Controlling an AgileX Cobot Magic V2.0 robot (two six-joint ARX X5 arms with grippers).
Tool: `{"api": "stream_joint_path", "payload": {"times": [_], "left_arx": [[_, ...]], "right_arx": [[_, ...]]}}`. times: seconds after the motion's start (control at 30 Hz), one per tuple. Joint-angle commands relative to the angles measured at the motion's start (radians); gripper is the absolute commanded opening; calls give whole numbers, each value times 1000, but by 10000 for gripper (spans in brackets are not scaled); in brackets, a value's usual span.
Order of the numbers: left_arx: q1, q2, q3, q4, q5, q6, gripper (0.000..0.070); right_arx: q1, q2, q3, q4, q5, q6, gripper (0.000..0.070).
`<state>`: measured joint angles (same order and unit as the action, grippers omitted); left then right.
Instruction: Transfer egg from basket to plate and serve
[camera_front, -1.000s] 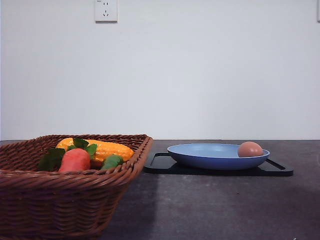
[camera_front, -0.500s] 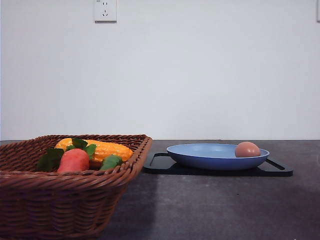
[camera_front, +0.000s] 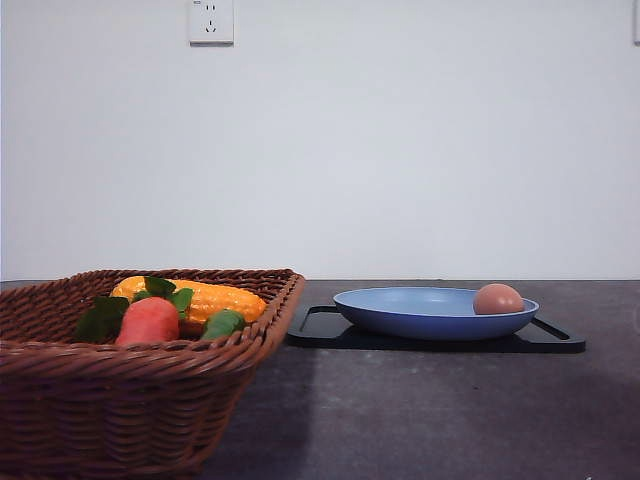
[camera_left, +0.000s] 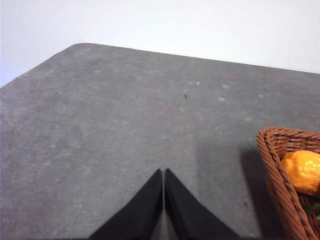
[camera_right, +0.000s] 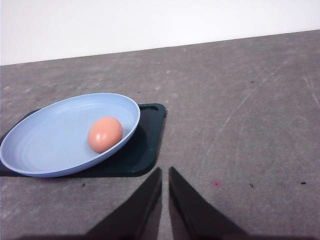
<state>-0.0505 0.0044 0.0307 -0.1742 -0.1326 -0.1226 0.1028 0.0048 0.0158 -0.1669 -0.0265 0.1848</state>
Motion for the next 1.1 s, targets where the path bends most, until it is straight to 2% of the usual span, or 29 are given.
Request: {"api": "stream_joint_path", "payload": {"times": [0.0, 1.07], "left_arx": [[1, -2, -28, -4, 2, -2, 0], [1, -2, -28, -4, 2, -2, 0]], "right_arx": [[2, -1, -6, 12, 1, 10, 0], [2, -1, -6, 12, 1, 10, 0]]}}
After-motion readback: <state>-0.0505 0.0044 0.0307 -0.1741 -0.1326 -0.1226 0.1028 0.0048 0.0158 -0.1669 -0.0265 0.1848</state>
